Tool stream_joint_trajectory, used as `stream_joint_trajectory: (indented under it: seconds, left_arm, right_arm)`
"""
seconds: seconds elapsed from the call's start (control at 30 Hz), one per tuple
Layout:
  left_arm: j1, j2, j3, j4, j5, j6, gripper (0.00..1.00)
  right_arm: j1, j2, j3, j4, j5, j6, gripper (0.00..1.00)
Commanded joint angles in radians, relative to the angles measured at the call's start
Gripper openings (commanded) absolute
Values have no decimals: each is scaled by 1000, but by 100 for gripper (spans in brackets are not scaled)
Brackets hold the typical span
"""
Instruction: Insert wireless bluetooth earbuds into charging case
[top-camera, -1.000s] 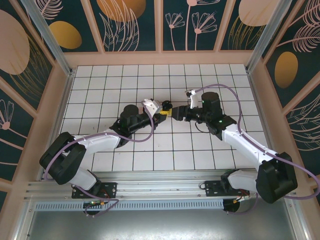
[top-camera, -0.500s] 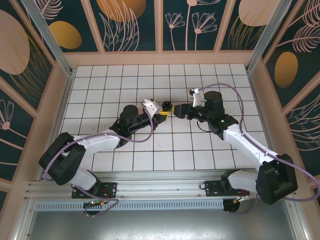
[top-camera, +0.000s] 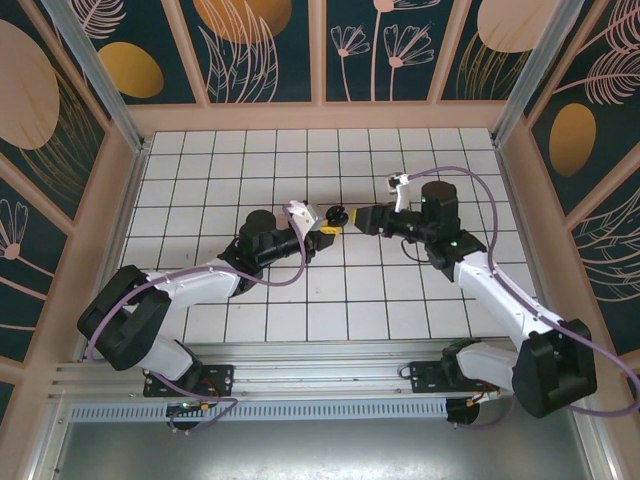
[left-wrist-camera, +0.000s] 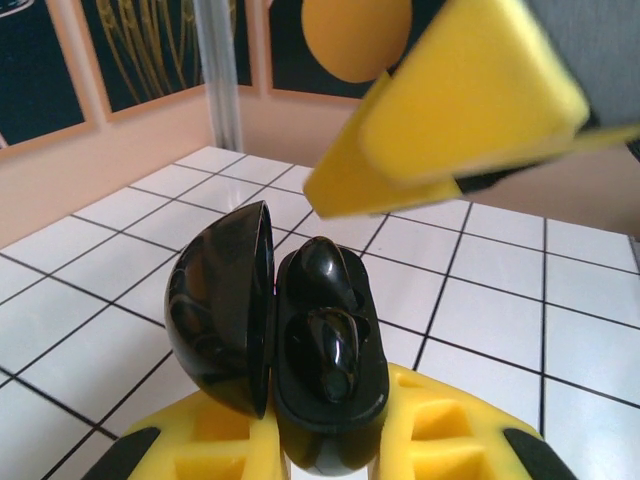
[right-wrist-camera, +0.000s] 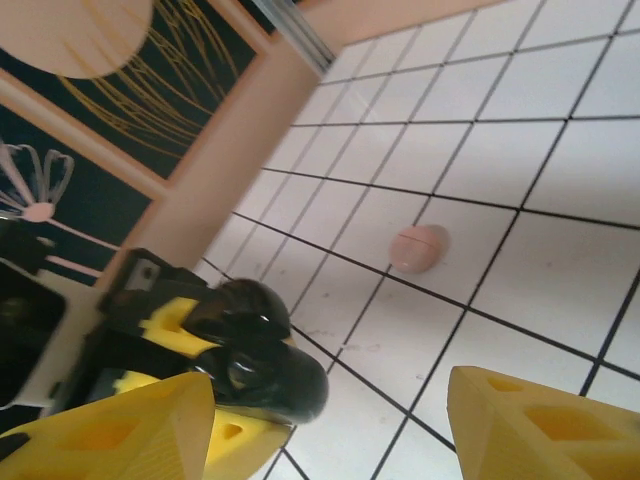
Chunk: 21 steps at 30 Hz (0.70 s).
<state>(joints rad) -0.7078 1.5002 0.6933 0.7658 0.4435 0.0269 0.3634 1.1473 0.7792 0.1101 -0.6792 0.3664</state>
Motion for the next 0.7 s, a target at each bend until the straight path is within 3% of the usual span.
stream_joint_trajectory:
  seconds: [0.0,0.23,0.67]
  left_arm:
    - [-2,-21,6,21,118,30,10]
    - [-1,-10,35,-11,237,39,10]
    - [-2,-14,46,-18,240,41,11]
  right_arm:
    - [-40,-28,4,94,-210,3,64]
    - [-46,42,73,50,-338,-31,63]
    - [-17,117,113,-26,-422,-60,60]
